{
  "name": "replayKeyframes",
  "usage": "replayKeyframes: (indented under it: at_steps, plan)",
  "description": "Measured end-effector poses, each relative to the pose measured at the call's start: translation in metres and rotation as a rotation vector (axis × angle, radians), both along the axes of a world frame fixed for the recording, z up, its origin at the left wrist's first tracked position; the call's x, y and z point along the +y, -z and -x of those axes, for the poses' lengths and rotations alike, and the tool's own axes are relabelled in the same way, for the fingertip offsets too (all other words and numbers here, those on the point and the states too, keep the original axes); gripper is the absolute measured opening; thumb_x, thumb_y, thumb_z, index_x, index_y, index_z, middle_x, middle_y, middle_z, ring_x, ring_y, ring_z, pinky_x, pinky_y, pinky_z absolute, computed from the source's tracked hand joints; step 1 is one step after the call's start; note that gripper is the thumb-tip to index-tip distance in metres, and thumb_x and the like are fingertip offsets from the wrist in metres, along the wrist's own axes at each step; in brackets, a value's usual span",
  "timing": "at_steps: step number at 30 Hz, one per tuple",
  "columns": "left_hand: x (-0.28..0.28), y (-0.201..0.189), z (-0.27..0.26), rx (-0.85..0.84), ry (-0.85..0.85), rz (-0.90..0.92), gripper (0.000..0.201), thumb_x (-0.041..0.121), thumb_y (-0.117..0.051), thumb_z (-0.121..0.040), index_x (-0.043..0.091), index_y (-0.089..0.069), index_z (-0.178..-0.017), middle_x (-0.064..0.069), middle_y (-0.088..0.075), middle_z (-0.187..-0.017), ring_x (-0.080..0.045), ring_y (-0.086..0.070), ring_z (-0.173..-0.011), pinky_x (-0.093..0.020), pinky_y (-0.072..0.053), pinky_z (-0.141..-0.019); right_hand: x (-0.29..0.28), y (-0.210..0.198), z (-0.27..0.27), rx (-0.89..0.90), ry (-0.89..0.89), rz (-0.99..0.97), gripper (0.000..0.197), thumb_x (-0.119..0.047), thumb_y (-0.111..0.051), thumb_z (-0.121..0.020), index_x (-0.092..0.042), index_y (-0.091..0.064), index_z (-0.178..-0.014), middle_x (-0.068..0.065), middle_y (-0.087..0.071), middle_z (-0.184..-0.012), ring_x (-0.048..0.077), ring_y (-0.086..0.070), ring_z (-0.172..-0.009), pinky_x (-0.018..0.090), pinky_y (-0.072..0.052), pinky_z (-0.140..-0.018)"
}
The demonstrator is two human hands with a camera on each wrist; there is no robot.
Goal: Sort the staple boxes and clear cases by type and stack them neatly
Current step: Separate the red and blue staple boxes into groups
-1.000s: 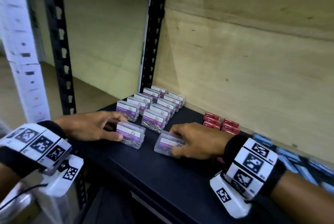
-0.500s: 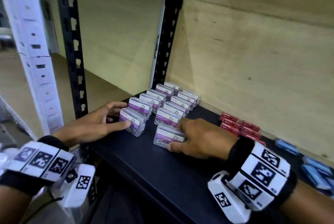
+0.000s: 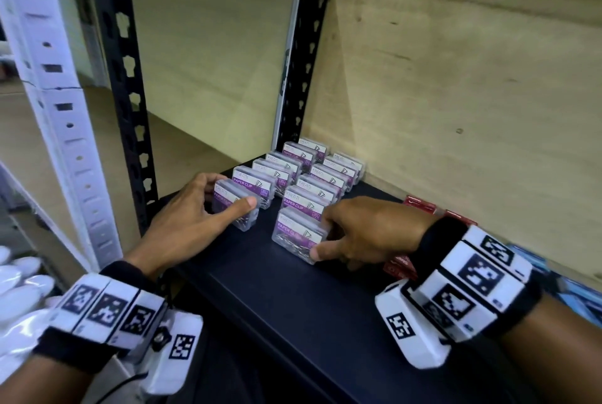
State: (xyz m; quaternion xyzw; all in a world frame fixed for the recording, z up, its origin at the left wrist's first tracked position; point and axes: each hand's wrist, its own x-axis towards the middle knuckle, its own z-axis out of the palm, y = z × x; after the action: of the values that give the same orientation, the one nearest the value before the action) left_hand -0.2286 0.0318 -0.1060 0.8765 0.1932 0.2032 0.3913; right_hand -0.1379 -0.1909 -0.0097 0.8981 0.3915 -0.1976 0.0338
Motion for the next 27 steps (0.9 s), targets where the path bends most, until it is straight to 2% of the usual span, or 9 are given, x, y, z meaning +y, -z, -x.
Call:
replayKeyframes:
  at_steps: [2,4,11,17,21,25,27]
  plan:
    - [0.000,0.001,-0.002,-0.034,-0.023,-0.007,0.082,0.093,-0.050,-0.058,0.039,-0.049,-0.120,0.017,-0.059,-0.112,0.003,-0.058,-0.096,-0.035,-0.051,-0.088,0.006,0.001,-0.003,-0.002,-0.009,-0.008,0.039,-0.051,-0.061,-0.091,-0.015,-0.062,-0.106,0.003,-0.075,-0.092,0.018,-0.074,-0.078,0.036,-0.057,-0.081]
    - [0.001,0.003,-0.003,-0.039,-0.048,-0.031,0.081,0.091,-0.052,-0.061,0.037,-0.051,-0.121,0.016,-0.059,-0.111,0.004,-0.057,-0.093,-0.034,-0.051,-0.085,0.012,0.002,-0.005,-0.011,-0.011,-0.004,0.038,-0.051,-0.062,-0.091,-0.016,-0.059,-0.107,0.003,-0.073,-0.097,0.020,-0.073,-0.078,0.039,-0.058,-0.083]
    - [0.002,0.009,-0.007,-0.077,-0.096,-0.049,0.085,0.094,-0.049,-0.059,0.036,-0.051,-0.121,0.016,-0.059,-0.113,0.004,-0.058,-0.096,-0.035,-0.052,-0.086,0.024,0.004,-0.007,-0.052,-0.027,0.027,0.038,-0.052,-0.058,-0.093,-0.021,-0.055,-0.114,0.001,-0.066,-0.108,0.017,-0.068,-0.065,0.039,-0.058,-0.082]
    - [0.004,0.012,-0.007,-0.058,-0.104,-0.075,0.089,0.096,-0.044,-0.061,0.036,-0.047,-0.127,0.016,-0.057,-0.117,0.001,-0.058,-0.099,-0.036,-0.052,-0.088,0.023,0.007,-0.008,-0.096,-0.041,0.028,0.041,-0.053,-0.057,-0.093,-0.020,-0.056,-0.116,0.001,-0.066,-0.108,0.015,-0.064,-0.074,0.038,-0.056,-0.082]
    - [0.001,0.010,-0.007,-0.033,-0.105,-0.110,0.090,0.094,-0.041,-0.066,0.033,-0.044,-0.132,0.014,-0.056,-0.118,-0.003,-0.057,-0.101,-0.033,-0.050,-0.085,0.026,0.009,-0.008,-0.103,-0.026,0.029,0.041,-0.055,-0.056,-0.093,-0.018,-0.058,-0.113,0.002,-0.065,-0.104,0.018,-0.065,-0.081,0.032,-0.054,-0.072]
    - [0.002,0.012,-0.007,-0.027,-0.109,-0.136,0.093,0.096,-0.034,-0.065,0.034,-0.042,-0.133,0.013,-0.056,-0.123,-0.002,-0.057,-0.102,-0.036,-0.051,-0.089,0.026,0.009,-0.006,-0.067,0.010,0.023,0.045,-0.055,-0.060,-0.090,-0.017,-0.058,-0.113,0.002,-0.068,-0.103,0.019,-0.071,-0.071,0.034,-0.058,-0.073]
    - [0.002,0.013,-0.005,-0.035,-0.106,-0.134,0.095,0.096,-0.031,-0.066,0.033,-0.039,-0.137,0.012,-0.053,-0.128,-0.003,-0.056,-0.104,-0.039,-0.051,-0.090,0.023,0.007,-0.003,-0.038,0.046,0.010,0.053,-0.057,-0.064,-0.086,-0.017,-0.052,-0.119,0.001,-0.067,-0.105,0.019,-0.073,-0.071,0.035,-0.059,-0.073]
